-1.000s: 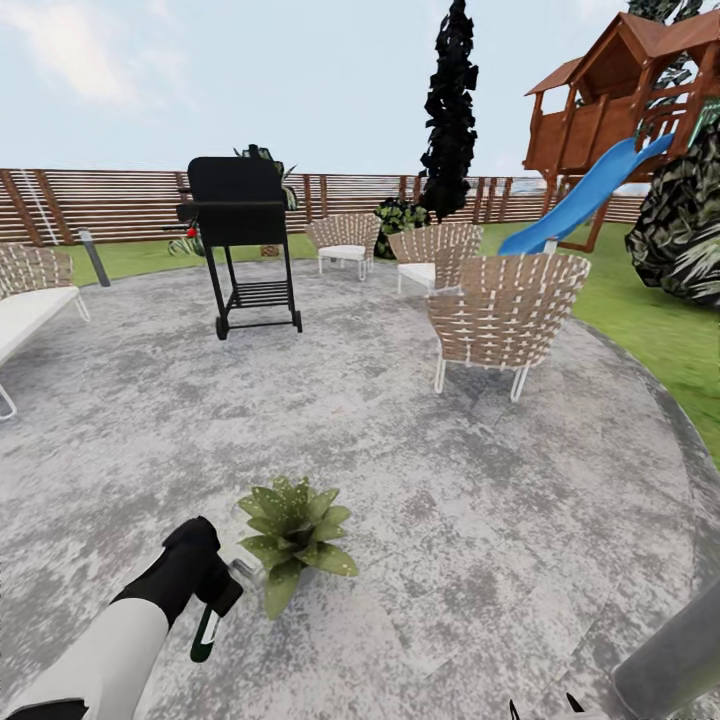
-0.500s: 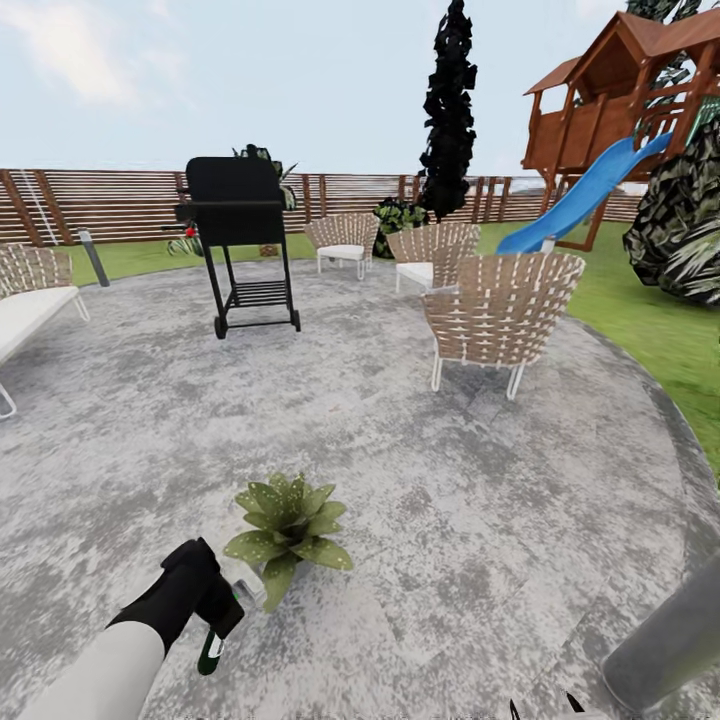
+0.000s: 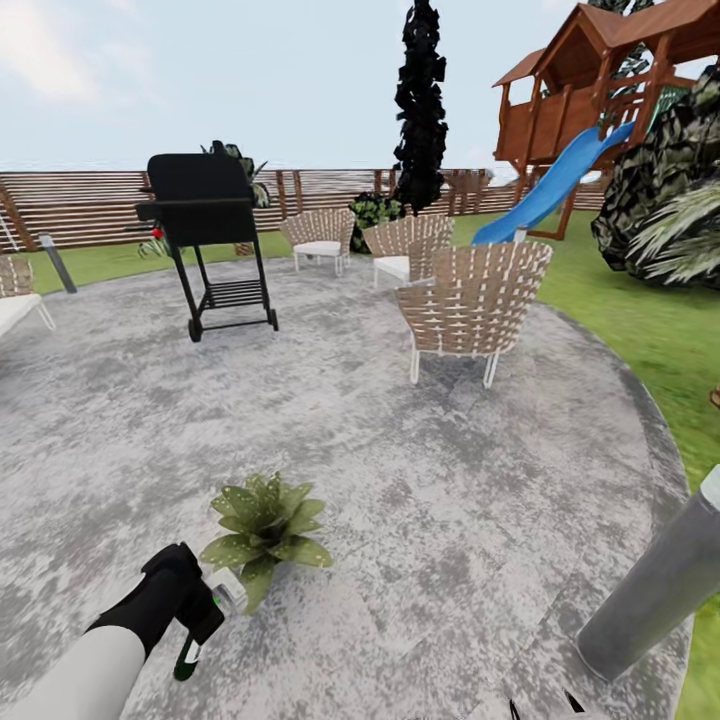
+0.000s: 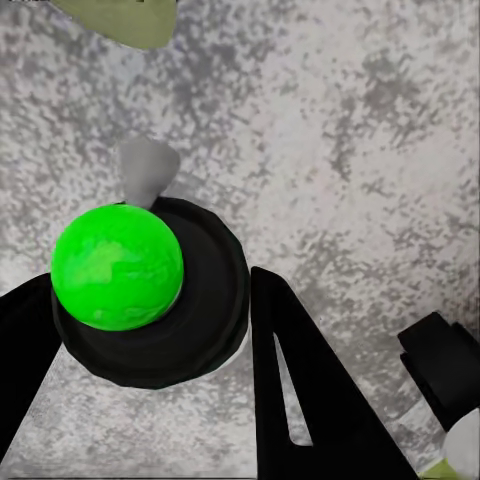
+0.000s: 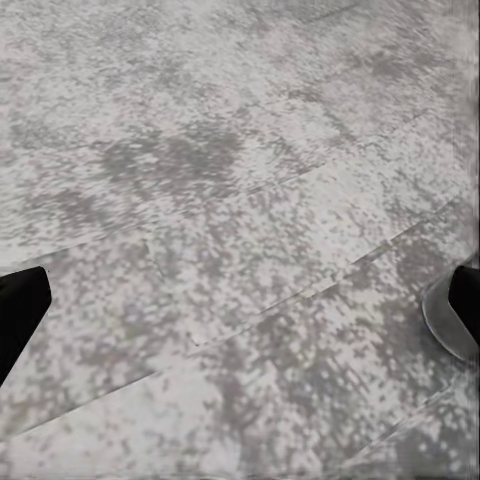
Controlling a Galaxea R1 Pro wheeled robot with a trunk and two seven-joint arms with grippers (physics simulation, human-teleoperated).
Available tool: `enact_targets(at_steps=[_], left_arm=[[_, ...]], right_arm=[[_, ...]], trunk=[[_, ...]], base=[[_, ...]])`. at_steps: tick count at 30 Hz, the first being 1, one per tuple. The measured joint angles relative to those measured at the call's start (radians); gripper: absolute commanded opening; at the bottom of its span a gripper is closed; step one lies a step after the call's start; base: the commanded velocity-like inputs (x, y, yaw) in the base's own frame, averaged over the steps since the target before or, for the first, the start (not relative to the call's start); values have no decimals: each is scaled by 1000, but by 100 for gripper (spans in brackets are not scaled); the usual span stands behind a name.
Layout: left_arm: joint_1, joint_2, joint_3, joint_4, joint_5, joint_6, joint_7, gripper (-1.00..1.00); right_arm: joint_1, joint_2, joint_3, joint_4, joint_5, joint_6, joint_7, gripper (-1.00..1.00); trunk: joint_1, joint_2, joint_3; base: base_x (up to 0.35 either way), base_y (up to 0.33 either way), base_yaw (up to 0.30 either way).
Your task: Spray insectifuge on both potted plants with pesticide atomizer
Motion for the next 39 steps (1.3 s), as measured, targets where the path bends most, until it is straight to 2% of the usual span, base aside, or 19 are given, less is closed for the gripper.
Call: enact_targets(at_steps=[4, 14, 15, 17, 19, 21, 23, 25, 29, 34, 39], left_arm=[[19, 31, 0, -1, 0, 1, 0, -100], [20, 13, -14, -14, 4, -12, -8, -100], [20, 8, -26, -14, 2, -13, -8, -100], [20, 1, -95, -9, -2, -12, -10, -100], [13, -3, -210, -15, -2, 17, -22, -100], [9, -11, -233, -18, -4, 104, -22, -100], [6, -17, -239, -18, -3, 180, -21, -100], [5, -14, -243, -18, -3, 209, -22, -100], [9, -8, -245, -16, 0, 215, -23, -100], [15, 20, -235, -15, 13, 200, -26, -100], [14, -5, -235, -20, 17, 197, -25, -100]], right_arm=[[0, 0, 0, 0, 0, 0, 0, 100], [0, 0, 0, 0, 0, 0, 0, 100], [0, 0, 0, 0, 0, 0, 0, 100], [0, 0, 0, 0, 0, 0, 0, 100], [0, 0, 0, 1, 1, -1, 0, 100], [0, 0, 0, 1, 1, -1, 0, 100], [0, 0, 1, 1, 1, 0, 0, 100], [0, 0, 1, 1, 1, -1, 0, 100], [0, 0, 0, 1, 1, -1, 0, 100], [0, 0, 1, 1, 1, -1, 0, 100], [0, 0, 1, 1, 1, -1, 0, 100]], trunk=[[0, 0, 0], [0, 0, 0], [0, 0, 0], [0, 0, 0], [0, 0, 0], [0, 0, 0], [0, 0, 0], [0, 0, 0], [0, 0, 0], [0, 0, 0], [0, 0, 0]], base=[[0, 0, -42], [0, 122, -1], [0, 13, 0], [0, 6, 0], [0, 1, 0], [0, 0, 0], [0, 0, 0], [0, 0, 0], [0, 0, 0], [0, 0, 0], [0, 0, 0]])
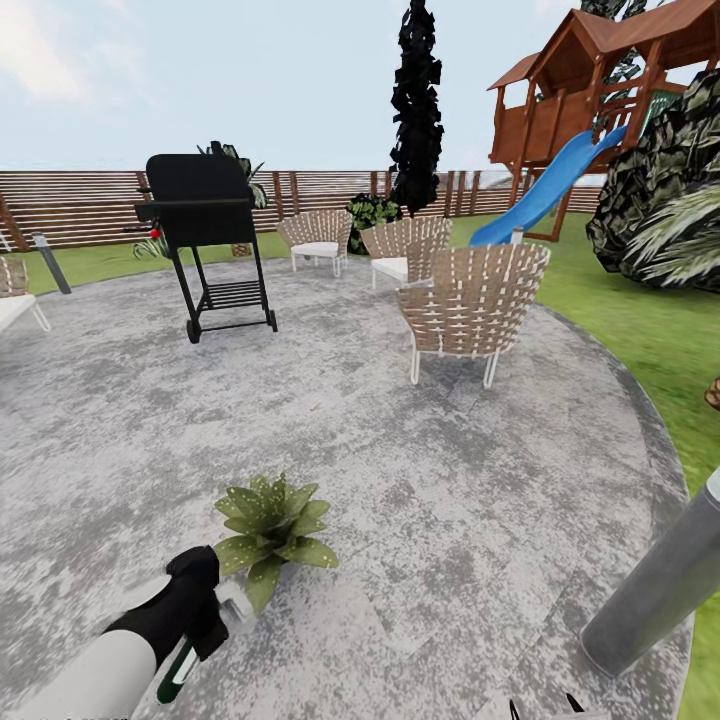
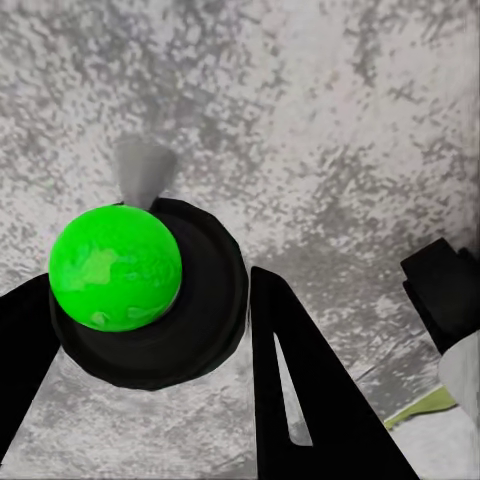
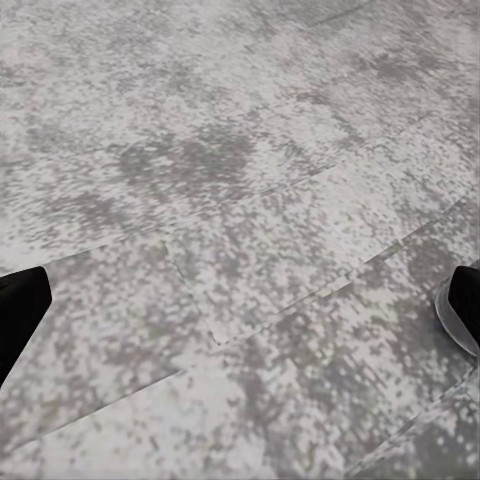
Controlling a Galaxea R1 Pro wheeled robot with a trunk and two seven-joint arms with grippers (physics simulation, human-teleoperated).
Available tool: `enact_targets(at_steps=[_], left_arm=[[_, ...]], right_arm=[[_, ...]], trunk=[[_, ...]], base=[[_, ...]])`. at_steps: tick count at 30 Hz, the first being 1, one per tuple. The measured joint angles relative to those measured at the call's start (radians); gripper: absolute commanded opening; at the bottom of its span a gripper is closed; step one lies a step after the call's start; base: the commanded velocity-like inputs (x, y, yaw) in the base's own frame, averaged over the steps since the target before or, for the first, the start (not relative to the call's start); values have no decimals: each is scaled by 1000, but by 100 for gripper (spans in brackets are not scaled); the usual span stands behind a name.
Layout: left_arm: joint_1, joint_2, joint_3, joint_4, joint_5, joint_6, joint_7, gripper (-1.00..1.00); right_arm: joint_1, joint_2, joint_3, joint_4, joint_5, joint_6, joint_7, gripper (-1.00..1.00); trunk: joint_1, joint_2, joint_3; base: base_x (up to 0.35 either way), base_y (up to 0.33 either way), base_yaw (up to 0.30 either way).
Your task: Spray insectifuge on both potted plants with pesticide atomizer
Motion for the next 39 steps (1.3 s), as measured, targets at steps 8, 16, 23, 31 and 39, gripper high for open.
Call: enact_targets(at_steps=[8, 16, 23, 31, 39], left_arm=[[-2, -6, 2, -37, 0, -5, -2, -100], [0, -7, -1, -35, 0, -5, -1, -100], [4, -25, 0, -32, 3, -2, 1, -100], [4, -80, 1, -31, 1, -3, 4, -100], [7, -44, 5, -28, -1, -2, 6, -100]], right_arm=[[0, 0, 0, 1, 0, 1, 0, 100], [0, 0, 1, 1, 0, 1, 1, 100], [0, 0, 0, 0, 0, 1, 1, 100], [0, 0, 0, 0, 0, 0, 0, 100], [0, 0, 0, 0, 0, 0, 0, 100]], trunk=[[0, 0, 0], [0, 0, 0], [0, 0, 0], [0, 0, 0], [0, 0, 0]], base=[[-153, 34, 0], [-29, 151, 0], [0, 3, 0], [0, 0, 0], [0, 0, 0]])
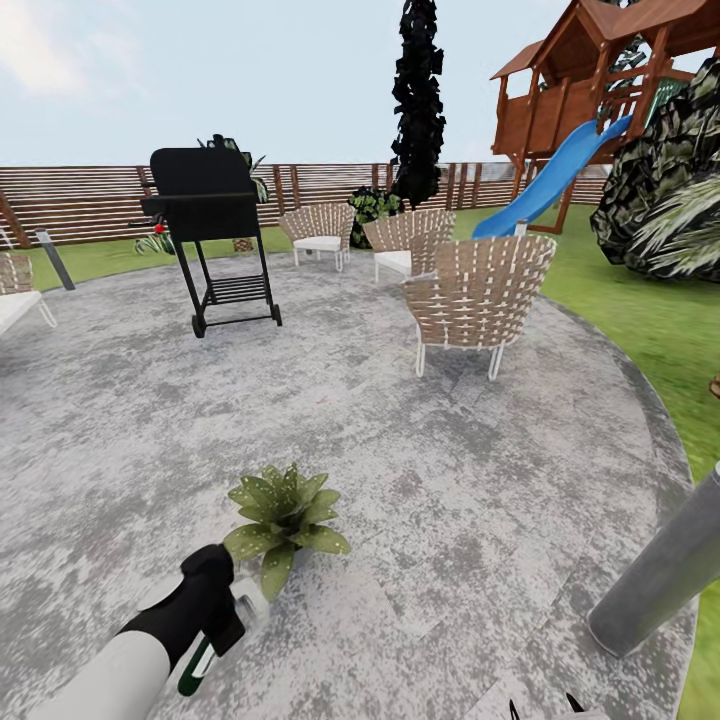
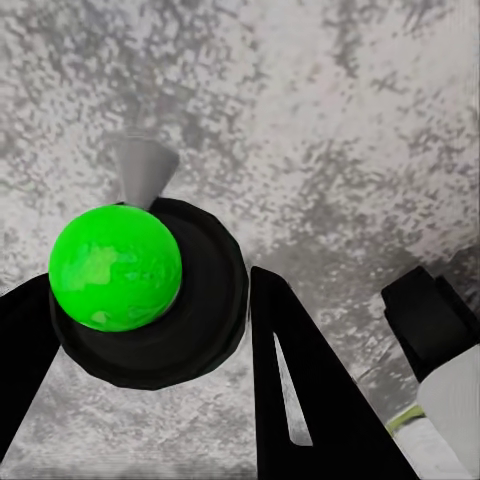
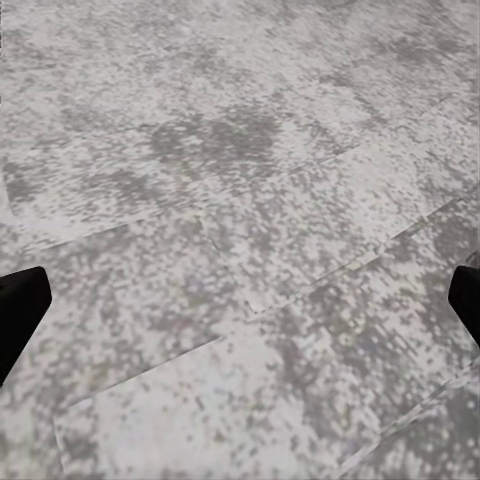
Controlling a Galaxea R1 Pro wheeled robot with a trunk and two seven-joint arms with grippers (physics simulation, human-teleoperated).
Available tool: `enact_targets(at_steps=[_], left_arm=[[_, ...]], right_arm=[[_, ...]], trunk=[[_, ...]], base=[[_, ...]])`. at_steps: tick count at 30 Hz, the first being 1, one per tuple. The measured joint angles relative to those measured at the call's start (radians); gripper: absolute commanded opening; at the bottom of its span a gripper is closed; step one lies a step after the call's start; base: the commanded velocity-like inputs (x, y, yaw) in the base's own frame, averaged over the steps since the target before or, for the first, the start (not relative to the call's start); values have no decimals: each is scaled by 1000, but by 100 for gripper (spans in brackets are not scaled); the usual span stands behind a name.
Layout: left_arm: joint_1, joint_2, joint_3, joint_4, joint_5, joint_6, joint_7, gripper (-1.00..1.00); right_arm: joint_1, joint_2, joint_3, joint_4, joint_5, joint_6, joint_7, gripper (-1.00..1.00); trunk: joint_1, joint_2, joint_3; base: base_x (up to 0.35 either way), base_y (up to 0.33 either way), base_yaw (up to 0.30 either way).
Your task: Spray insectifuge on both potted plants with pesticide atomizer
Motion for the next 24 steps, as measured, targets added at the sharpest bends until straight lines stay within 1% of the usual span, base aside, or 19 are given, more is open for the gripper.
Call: enact_targets(at_steps=[4, 8, 12, 17, 24], left_arm=[[1, 10, 1, 37, -2, 0, 2, -100], [1, 20, 2, 49, -1, 0, 3, -100], [1, 20, 3, 49, -2, 2, 4, -100], [1, 21, 2, 50, -2, 3, 3, -100], [1, 20, 2, 49, -1, 3, 5, -100]], right_arm=[[0, 0, -1, -1, 0, 1, 0, 100], [0, 0, -1, -1, -1, 1, 0, 100], [0, 0, -1, 0, -1, 1, 0, 100], [0, 0, -1, 0, 0, 1, 0, 100], [0, 0, -1, 0, 0, 1, 0, 100]], trunk=[[0, 0, 0], [0, 0, 0], [0, 0, 0], [0, 0, 0], [0, 0, 0]], base=[[0, 0, -53], [0, 69, -262], [0, 276, -221], [-16, 302, -30], [-201, 250, -1]])
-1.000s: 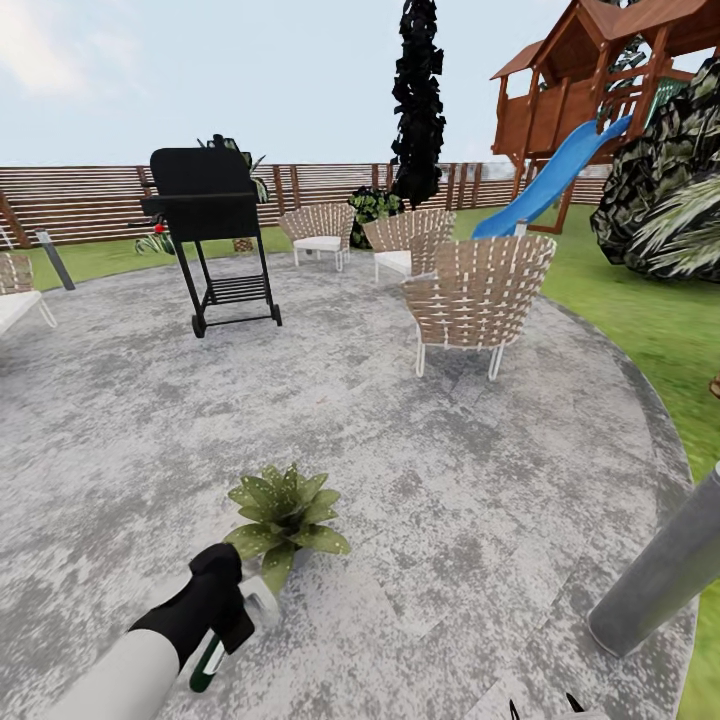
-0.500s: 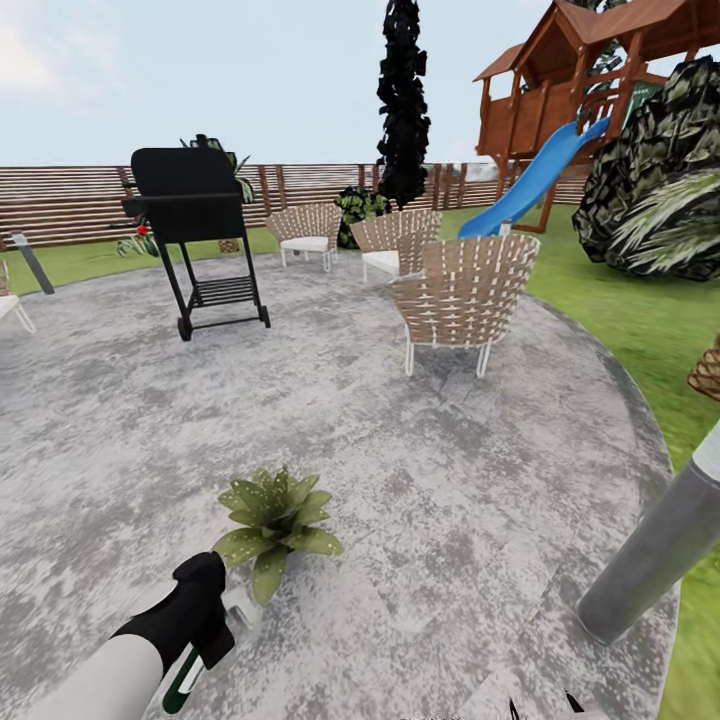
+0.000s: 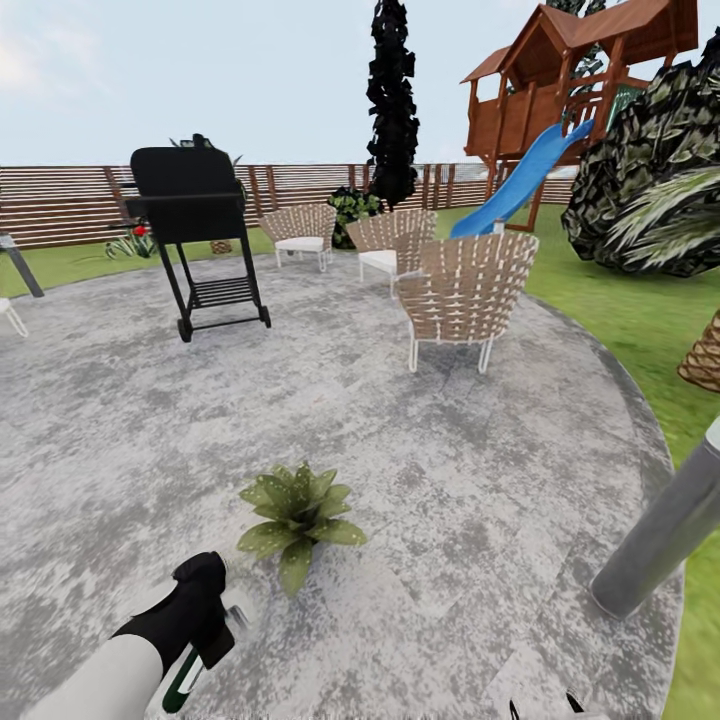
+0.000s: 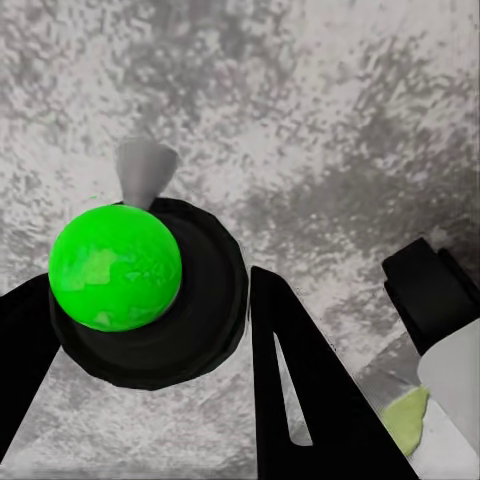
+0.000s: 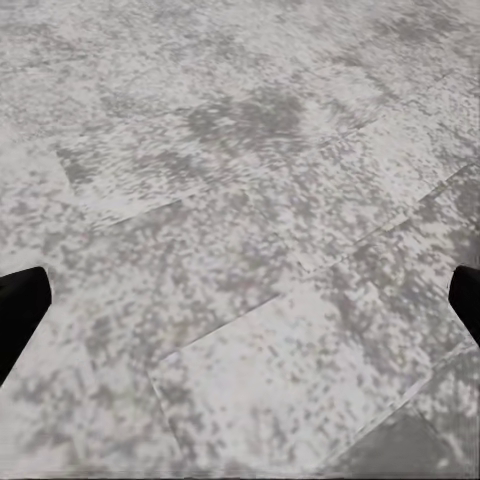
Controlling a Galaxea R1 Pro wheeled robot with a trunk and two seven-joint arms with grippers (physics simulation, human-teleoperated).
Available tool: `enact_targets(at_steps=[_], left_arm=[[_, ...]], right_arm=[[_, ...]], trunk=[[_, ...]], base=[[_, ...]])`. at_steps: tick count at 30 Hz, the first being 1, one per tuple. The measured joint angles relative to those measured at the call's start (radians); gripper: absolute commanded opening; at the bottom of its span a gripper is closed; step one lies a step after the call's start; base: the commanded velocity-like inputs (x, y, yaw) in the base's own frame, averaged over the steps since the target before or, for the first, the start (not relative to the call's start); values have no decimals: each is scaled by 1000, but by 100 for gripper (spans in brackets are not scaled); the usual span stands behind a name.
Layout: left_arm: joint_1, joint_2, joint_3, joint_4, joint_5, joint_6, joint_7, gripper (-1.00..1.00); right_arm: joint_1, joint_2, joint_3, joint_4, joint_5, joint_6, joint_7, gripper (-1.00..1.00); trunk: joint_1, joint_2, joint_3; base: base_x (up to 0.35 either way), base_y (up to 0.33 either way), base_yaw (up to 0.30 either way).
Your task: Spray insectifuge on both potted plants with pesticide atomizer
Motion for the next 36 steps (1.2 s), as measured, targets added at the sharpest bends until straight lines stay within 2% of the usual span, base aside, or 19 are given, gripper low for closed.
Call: enact_targets(at_steps=[5, 7, 8, 10, 13, 14, 15, 17, 19, 21, 24, 26, 28, 29, 30, 31, 33, 35, 36], left_arm=[[0, 0, 2, 1, 4, 0, 2, -100], [0, 0, 17, 0, 27, 0, 3, -100], [0, 0, 46, 1, 58, -3, 5, -100], [1, 0, 85, 1, 96, -45, 9, -100], [26, -1, 150, 1, 163, -224, 39, -100], [35, -3, 179, 1, 194, -294, 66, -100], [43, -4, 211, 13, 235, -393, 95, -100], [54, -1, 234, 86, 288, -586, 116, -100], [57, 0, 248, 125, 312, -684, 128, -100], [58, 0, 257, 148, 327, -744, 140, -100], [58, 0, 264, 158, 333, -776, 144, -100], [58, 1, 263, 159, 334, -782, 142, -100], [58, 2, 257, 155, 330, -785, 138, -100], [57, 2, 253, 152, 328, -785, 136, -100], [54, 2, 251, 151, 327, -786, 134, -100], [50, 3, 249, 150, 321, -786, 127, -100], [45, 6, 249, 150, 307, -786, 108, -100], [43, 5, 248, 150, 263, -785, 74, -100], [43, 3, 248, 151, 232, -786, 65, -100]], right_arm=[[0, 0, 0, -1, -1, -1, 0, 100], [0, 0, 0, -1, -1, -2, 0, 100], [0, 0, -1, -1, -1, -2, 0, 100], [0, 0, 0, -1, -1, -2, 0, 100], [0, 0, -1, -1, -1, -2, 0, 100], [0, 0, -1, -1, -2, -2, 0, 100], [0, 0, -1, -1, -2, -2, -2, 100], [0, 0, -3, -2, -6, -2, -3, 100], [0, 0, -6, -3, -7, -2, -3, 100], [0, -1, -6, -5, -5, -1, 0, 100], [1, -7, -4, -10, 1, 0, 4, 100], [0, -9, 8, -23, 27, 1, 19, 100], [-10, -11, 32, -69, 94, 6, 87, 100], [-21, -11, 38, -114, 134, 26, 150, 100], [-32, -11, 41, -150, 152, 53, 205, 100], [-52, -11, 45, -197, 164, 115, 303, 100], [-84, -10, 48, -245, 174, 212, 449, 100], [-129, -10, 49, -294, 175, 309, 619, 100], [-144, -10, 49, -306, 177, 329, 657, 100]], trunk=[[0, 0, 0], [0, 0, 0], [0, 0, 0], [0, 0, 0], [0, 0, 0], [0, 0, 0], [0, 0, 0], [0, 0, 0], [0, 0, 0], [0, 0, 0], [0, 0, 0], [0, 0, 0], [0, 0, 0], [0, 0, 0], [0, 0, 0], [0, 0, 0], [0, 0, 0], [0, 0, 0], [0, 0, 0]], base=[[-250, 224, 0], [-274, 198, 11], [-280, 180, 124], [-282, 170, 203], [-284, 163, 260], [-284, 161, 273], [-284, 160, 274], [-284, 160, 215], [-284, 160, 82], [-254, 161, 27], [-163, 126, 6], [-46, 37, 1], [-15, 12, 0], [-6, 5, 0], [-3, 3, 0], [-2, 2, 0], [-1, 1, 0], [0, 0, 0], [0, 0, 0]])
